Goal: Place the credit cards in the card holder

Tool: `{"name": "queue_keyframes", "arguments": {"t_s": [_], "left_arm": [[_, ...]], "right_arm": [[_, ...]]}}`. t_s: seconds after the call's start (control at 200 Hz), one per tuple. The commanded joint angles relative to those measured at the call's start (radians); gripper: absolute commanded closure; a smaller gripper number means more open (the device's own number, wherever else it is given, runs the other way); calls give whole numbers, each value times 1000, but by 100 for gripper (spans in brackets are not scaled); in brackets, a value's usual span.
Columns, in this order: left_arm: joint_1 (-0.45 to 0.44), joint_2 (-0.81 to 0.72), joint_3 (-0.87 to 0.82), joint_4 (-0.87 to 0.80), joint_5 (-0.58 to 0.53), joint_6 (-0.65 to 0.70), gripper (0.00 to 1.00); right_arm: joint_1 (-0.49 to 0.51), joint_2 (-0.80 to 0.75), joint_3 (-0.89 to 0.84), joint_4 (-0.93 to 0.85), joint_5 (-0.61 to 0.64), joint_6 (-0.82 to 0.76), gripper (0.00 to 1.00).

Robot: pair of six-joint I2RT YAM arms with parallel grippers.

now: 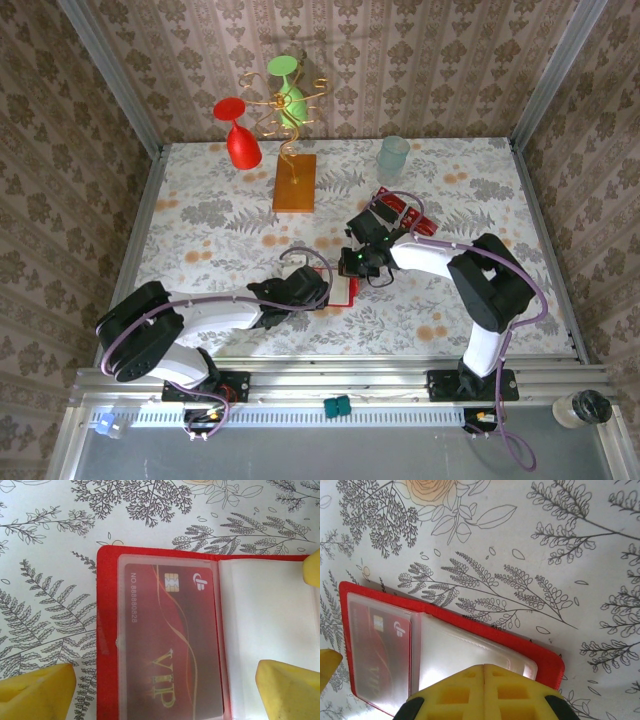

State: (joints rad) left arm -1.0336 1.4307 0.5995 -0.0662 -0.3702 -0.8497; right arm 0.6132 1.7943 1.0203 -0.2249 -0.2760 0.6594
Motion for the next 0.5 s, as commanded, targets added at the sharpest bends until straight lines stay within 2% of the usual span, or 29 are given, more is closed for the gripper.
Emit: {"name": "queue_keyframes", "arguments": {"t_s": [0.0,0.495], "left_arm": [[-6,5,-1,-5,12,24,6],[-6,22,-12,34,34,41,5]], "right_arm": [[11,40,29,-36,-30,-17,98],[23,95,65,-22,-66,0,100]]}}
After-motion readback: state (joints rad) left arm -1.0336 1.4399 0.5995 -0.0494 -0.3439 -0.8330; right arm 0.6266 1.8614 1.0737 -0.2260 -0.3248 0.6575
